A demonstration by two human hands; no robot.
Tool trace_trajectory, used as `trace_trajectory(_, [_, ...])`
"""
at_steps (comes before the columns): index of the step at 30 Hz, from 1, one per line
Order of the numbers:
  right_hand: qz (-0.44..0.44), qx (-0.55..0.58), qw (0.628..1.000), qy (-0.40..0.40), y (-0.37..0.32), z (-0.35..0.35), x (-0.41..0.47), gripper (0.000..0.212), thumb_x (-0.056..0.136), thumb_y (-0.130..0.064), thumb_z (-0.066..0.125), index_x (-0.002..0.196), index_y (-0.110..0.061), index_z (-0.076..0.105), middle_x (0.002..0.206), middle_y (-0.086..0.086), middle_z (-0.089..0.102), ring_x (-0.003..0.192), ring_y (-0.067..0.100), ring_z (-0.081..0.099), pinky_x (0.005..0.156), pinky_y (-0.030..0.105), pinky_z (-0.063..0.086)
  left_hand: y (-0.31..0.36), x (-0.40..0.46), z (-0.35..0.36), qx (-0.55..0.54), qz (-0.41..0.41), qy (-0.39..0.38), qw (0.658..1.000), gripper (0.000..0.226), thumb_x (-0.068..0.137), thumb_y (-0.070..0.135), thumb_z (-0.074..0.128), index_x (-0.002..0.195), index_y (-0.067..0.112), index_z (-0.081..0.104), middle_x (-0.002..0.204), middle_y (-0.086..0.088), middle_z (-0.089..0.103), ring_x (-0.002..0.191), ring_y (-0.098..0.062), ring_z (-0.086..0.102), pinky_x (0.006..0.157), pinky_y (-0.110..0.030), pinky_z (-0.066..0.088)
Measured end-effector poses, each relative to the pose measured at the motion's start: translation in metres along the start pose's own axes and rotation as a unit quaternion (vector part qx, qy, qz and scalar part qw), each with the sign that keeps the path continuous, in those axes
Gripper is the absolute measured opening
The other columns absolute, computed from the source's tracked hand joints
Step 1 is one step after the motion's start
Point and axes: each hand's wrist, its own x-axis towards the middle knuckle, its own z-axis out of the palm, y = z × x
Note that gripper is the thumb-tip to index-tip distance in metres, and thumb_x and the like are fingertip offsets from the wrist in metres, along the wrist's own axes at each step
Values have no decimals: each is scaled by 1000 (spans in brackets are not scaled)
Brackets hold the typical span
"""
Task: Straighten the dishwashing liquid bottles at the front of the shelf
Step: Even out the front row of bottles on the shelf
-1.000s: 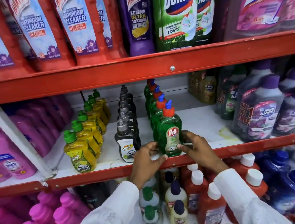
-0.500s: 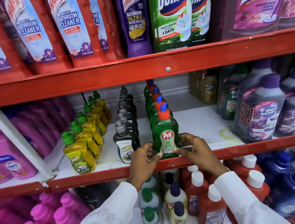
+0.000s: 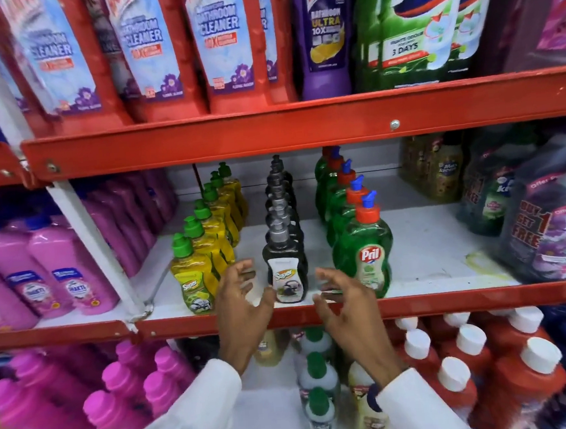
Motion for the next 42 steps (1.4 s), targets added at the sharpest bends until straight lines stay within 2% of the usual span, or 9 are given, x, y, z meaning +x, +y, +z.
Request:
trace_trajectory(3, [21, -27, 998, -59, -1, 20, 19, 45, 90, -12, 67, 135, -13, 58, 130, 1, 67, 118, 14, 63, 102, 18, 42, -8, 12, -2, 2, -41, -129, 991, 64, 78, 3, 78, 134, 8, 48, 126, -5, 63, 109, -20, 63, 98, -37, 54])
trace_trajectory(6, [43, -41, 996, -73, 3, 27, 27, 44, 90, -15, 69, 133, -14, 60, 126, 2, 71, 113, 14, 66, 97, 16, 45, -15, 16, 0, 10, -26, -179, 984, 51, 81, 2, 75, 127, 8, 57, 120, -8, 71, 105, -21, 70, 96, -37, 57])
trace_trajectory(12, [77, -34, 994, -63, 7, 28, 30, 39, 90, -18, 70, 128, -15, 63, 119, 1, 74, 106, 13, 69, 96, 24, 51, -27, 20, -1, 4, 3, -153, 988, 31, 83, 5, 75, 111, 14, 66, 105, 0, 76, 84, 4, 69, 71, -8, 54])
trace_trajectory(23, [95, -32, 993, -55, 9, 29, 27, 41, 92, -17, 66, 132, -10, 60, 122, 5, 73, 109, 16, 69, 100, 37, 53, -32, 20, 0, -33, 14, -161, 986, 33, 82, 9, 79, 112, 10, 68, 100, 1, 77, 82, -1, 72, 68, -11, 57])
trace_trajectory(26, [101, -31, 993, -50, 8, 30, 26, 41, 92, -17, 66, 132, -12, 60, 121, 3, 73, 108, 13, 69, 99, 31, 54, -30, 19, -1, -38, 19, -164, 986, 33, 83, 10, 78, 114, 9, 68, 104, -3, 78, 83, -2, 73, 71, -12, 57])
trace_trajectory(30, [108, 10, 993, 34, -2, 34, 14, 41, 87, -17, 73, 128, -17, 64, 120, -3, 73, 104, 9, 69, 96, 29, 55, -28, 13, -11, -41, 17, -147, 988, 37, 86, 7, 73, 122, 10, 66, 115, -5, 75, 98, -10, 72, 90, -30, 60])
trace_trajectory(34, [6, 15, 983, 185, -27, 49, -6, 23, 84, -11, 73, 103, -24, 70, 98, -7, 74, 88, 5, 68, 82, 24, 56, -35, -1, -48, -34, 107, -12, 994, 20, 84, 10, 63, 95, 23, 73, 95, 11, 75, 89, -3, 70, 84, -19, 56])
trace_trajectory(39, [-32, 35, 998, 47, -62, 104, -3, 27, 85, -12, 70, 109, -25, 71, 105, -12, 74, 91, 0, 68, 85, 17, 52, -60, 15, -104, -32, 95, 155, 983, 19, 73, 9, 60, 89, 20, 61, 90, 0, 65, 85, -17, 65, 78, -29, 52])
trace_trajectory(42, [-20, 20, 999, -32, -73, 133, 13, 40, 86, -14, 69, 126, -19, 64, 117, -4, 72, 101, 9, 68, 91, 13, 46, -80, 34, -119, -1, 7, 60, 998, 41, 77, 5, 72, 114, 14, 58, 112, -6, 68, 96, -17, 67, 87, -37, 57])
